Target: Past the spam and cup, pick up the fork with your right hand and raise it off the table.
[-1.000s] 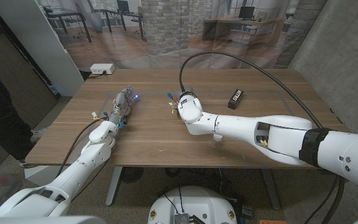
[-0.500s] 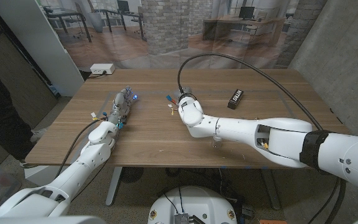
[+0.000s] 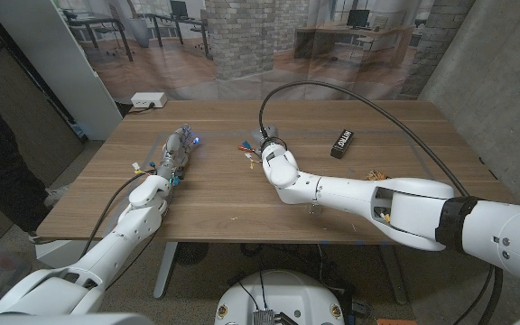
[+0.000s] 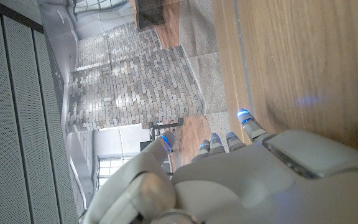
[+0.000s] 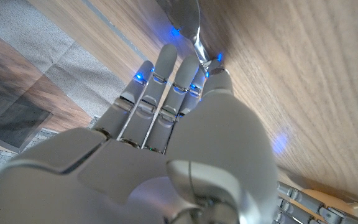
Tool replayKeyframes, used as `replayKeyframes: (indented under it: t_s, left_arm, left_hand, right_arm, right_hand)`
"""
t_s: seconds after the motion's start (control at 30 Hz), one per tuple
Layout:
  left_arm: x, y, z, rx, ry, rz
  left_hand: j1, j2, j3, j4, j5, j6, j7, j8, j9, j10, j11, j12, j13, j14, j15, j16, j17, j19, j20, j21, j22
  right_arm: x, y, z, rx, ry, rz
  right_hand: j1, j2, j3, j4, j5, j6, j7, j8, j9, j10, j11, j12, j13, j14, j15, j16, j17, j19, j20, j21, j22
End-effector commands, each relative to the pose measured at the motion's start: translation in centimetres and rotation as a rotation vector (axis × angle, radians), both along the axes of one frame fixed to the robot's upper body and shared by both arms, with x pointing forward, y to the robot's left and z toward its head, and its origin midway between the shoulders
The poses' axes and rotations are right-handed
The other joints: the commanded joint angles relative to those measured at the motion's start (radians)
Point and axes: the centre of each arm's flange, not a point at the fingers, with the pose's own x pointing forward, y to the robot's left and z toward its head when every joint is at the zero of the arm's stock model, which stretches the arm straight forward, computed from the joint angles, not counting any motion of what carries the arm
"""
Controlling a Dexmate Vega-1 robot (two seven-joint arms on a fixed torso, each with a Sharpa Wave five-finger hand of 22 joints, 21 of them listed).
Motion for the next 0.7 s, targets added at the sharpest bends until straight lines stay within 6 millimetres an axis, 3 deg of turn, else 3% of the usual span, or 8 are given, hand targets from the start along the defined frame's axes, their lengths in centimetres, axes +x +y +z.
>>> replayKeyframes:
  t_s: [0.03,0.7]
  left_arm:
    - [0.2,-0.1,0.1,0.002,-0.001,-0.001]
    - [-0.1,-0.4,0.1,0.009,-0.004,-0.008]
  left_hand:
    - [-0.007,0.038,0.003,0.002,-0.001,-0.006,-0.003,0.002,0.003,-0.008,0.001,0.000,0.004,-0.013,-0.002,-0.002,0.002,-0.076,0.000,-0.004,0.002]
    - [-0.008,0.042,0.004,0.001,-0.001,-0.007,-0.002,0.002,0.003,-0.010,0.002,-0.001,0.004,-0.014,-0.002,-0.003,0.001,-0.075,0.001,-0.006,0.002]
  right_arm:
    - [0.1,-0.2,-0.3,0.002,-0.023,0.020]
    - [-1.1,-0.4,1.0,0.018,-0.058,0.083]
  right_hand:
    - [0.020,-0.001,-0.011,-0.002,0.015,0.092,-0.010,0.046,0.261,0.023,0.007,0.010,-0.005,0.025,-0.079,-0.009,0.009,0.022,-0.118,0.017,0.008]
    - [0.040,0.004,-0.051,0.009,0.051,0.093,0.000,0.051,0.289,0.047,0.008,0.028,-0.007,0.071,-0.079,-0.033,0.046,0.044,-0.130,0.051,0.010]
